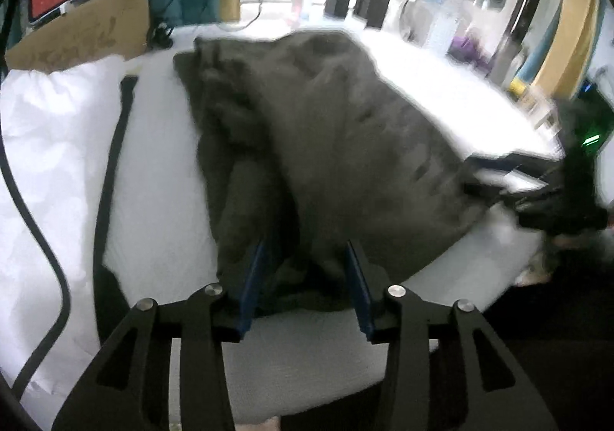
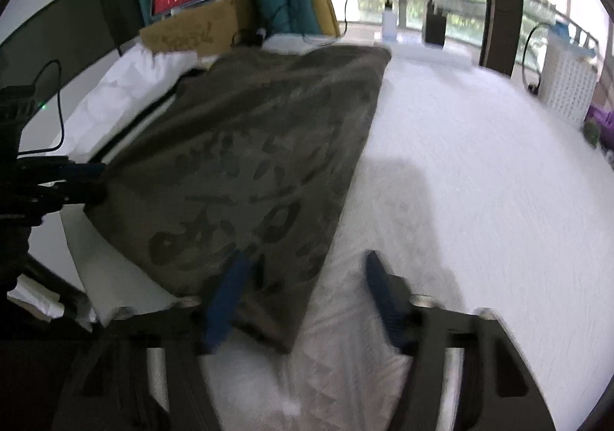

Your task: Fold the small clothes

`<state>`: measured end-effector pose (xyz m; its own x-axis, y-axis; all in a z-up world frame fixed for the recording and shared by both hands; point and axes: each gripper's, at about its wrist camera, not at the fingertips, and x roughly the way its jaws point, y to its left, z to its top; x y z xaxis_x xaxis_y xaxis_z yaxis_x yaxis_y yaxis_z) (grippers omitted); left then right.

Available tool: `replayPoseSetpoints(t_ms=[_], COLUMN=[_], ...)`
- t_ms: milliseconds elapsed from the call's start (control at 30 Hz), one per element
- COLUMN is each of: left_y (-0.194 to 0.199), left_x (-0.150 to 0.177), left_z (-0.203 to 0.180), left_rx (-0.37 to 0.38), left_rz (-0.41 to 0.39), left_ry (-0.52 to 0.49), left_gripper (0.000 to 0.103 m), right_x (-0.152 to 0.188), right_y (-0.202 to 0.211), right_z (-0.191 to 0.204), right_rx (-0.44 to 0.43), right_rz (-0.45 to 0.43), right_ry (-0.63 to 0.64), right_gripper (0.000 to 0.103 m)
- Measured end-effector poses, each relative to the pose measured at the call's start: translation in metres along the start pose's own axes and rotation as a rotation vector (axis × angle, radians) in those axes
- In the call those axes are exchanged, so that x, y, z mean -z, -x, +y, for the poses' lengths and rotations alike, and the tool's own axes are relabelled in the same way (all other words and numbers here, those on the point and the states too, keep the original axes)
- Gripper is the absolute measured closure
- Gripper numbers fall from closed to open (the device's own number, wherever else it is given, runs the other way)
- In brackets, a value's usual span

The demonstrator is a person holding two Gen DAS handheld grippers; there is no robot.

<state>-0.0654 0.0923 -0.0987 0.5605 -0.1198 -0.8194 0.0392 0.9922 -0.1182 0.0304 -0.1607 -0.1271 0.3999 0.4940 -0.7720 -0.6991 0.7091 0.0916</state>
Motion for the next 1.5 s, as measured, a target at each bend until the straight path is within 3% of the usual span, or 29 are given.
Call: replayPoseSetpoints(t_ms=[333,600,933,1167,1500], left_y=[0.026,0.026,-0.008,-0.043,-0.089], left_x=[-0.002,-0.042,-0.111,-0.153,-0.188], left_z=[0.015,0.025,0.037,0.05,0.068], left_rx=[-0.024,-0.054,-0.059,-0.068,-0.091], left_rz=[-0.049,-0.114,-0.16,-0.144,-0.088], left_ry=[0.031,0.009,-0.017,-0.033,-0.057], left_gripper=[0.061,0.061,0.061,0.061,0.061], right_x=[0.002,-0.034,-0.079,-0.102,-0.146], right_y=[0.012,0.014,-0.01,-0.034,-0.071], right_z=[-0.001,-0.021,-0.043,-0.066,-0.096], right_rx=[0.01,0.034,0.039,0.042,0.017], right_rz=[0.02,-0.028,-0.044,-0.034,-0.042], right_ry=[0.023,0.018,0.002,-0.02,-0.064], right_gripper=[0.044,0.044,0.044,0.044,0.044])
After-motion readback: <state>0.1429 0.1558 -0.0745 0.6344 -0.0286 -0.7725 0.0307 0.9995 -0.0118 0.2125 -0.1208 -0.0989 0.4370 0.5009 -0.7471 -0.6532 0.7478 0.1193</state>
